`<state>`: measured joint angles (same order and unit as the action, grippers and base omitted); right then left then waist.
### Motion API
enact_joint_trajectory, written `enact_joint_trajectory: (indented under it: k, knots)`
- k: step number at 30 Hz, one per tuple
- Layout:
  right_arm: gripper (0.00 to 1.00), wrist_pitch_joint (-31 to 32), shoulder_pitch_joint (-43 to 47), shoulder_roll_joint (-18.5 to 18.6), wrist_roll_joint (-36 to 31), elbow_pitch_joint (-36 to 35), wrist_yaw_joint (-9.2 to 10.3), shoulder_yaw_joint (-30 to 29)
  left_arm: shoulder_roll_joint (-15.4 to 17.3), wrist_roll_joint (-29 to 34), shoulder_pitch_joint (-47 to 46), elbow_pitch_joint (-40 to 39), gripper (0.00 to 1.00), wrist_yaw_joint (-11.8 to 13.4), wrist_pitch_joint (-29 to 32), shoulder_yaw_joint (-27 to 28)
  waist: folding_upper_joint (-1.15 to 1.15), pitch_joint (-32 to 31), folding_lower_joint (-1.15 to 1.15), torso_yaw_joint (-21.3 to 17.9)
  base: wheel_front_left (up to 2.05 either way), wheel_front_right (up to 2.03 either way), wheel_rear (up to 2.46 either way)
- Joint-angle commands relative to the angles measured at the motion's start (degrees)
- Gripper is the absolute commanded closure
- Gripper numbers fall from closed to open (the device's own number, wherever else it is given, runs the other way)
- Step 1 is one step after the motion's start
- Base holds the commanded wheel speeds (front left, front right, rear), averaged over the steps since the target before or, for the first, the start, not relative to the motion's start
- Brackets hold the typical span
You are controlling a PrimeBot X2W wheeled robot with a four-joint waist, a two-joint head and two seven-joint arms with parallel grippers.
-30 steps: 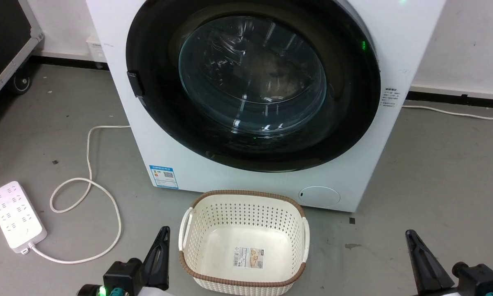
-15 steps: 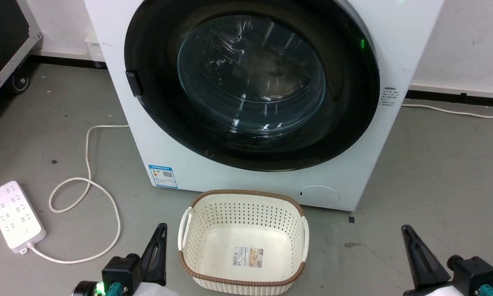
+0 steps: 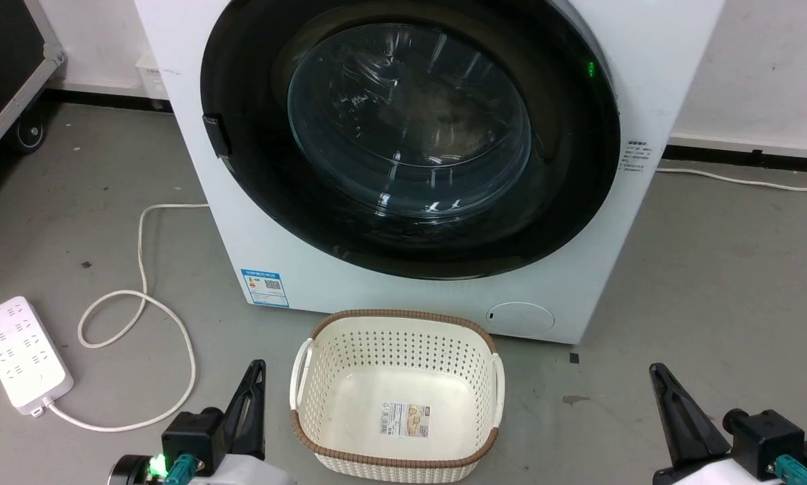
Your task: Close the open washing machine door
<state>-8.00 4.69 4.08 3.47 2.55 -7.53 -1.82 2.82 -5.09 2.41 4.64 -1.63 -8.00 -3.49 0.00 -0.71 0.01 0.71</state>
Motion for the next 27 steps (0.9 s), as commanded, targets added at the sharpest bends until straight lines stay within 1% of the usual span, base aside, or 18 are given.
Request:
enact_joint_trajectory:
  k: [1,27]
  knots:
    - [1.0,0.38,-1.06,-0.32,-0.57,-0.55,0.02,0.1,0.03,0.61,-0.7,-0.46,1.0,0.24,0.42,0.23,0.0,0.01,0.0,-0.01,0.0,0.0,0.0]
    - [1.0,3.32,-2.46,-0.66,-1.69,-1.32,0.03,0.77,0.04,2.34,-1.36,-2.08,1.0,0.78,3.35,1.49,0.0,0.28,0.0,-0.28,0.0,0.0,0.0]
